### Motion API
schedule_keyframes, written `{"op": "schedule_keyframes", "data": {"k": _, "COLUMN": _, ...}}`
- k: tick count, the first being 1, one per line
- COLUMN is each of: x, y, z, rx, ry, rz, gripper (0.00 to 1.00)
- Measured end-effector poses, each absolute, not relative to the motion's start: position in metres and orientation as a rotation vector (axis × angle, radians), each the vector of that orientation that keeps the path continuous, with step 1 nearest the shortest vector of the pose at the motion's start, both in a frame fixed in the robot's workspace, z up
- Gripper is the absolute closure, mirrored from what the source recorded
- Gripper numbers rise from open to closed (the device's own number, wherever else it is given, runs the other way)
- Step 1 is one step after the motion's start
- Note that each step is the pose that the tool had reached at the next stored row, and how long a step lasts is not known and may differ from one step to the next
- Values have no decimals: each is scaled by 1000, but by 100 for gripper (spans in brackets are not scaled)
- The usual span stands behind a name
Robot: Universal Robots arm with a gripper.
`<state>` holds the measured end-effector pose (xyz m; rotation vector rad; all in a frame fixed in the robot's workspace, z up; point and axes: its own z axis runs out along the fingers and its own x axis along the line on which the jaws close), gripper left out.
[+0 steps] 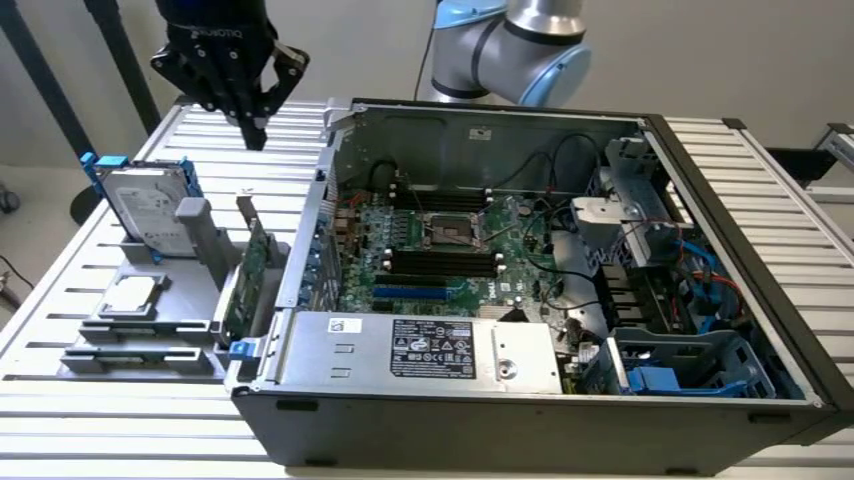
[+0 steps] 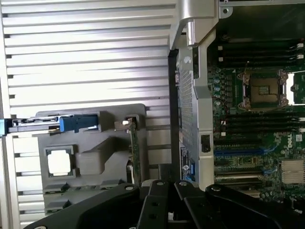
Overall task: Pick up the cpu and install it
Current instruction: 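Reach for the cpu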
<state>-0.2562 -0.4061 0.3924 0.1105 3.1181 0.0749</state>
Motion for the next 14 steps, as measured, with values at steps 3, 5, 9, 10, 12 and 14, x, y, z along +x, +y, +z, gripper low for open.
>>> {"op": "schedule_keyframes", "data": {"k": 3, "x": -270, "y": -407, "z": 392, "rx": 110, "ry": 3118, "rz": 75, "gripper": 89}}
{"op": "schedule_keyframes", "data": {"k": 5, "x": -279, "y": -407, "z": 392, "rx": 111, "ry": 3118, "rz": 75, "gripper": 89}}
{"op": "schedule_keyframes", "data": {"k": 9, "x": -297, "y": -408, "z": 392, "rx": 110, "ry": 3118, "rz": 75, "gripper": 89}}
{"op": "schedule_keyframes", "data": {"k": 10, "x": -302, "y": -408, "z": 392, "rx": 110, "ry": 3118, "rz": 75, "gripper": 89}}
{"op": "schedule_keyframes", "data": {"k": 12, "x": -311, "y": -409, "z": 392, "rx": 110, "ry": 3118, "rz": 75, "gripper": 89}}
{"op": "schedule_keyframes", "data": {"k": 14, "x": -320, "y": -409, "z": 392, "rx": 110, "ry": 3118, "rz": 75, "gripper": 89}}
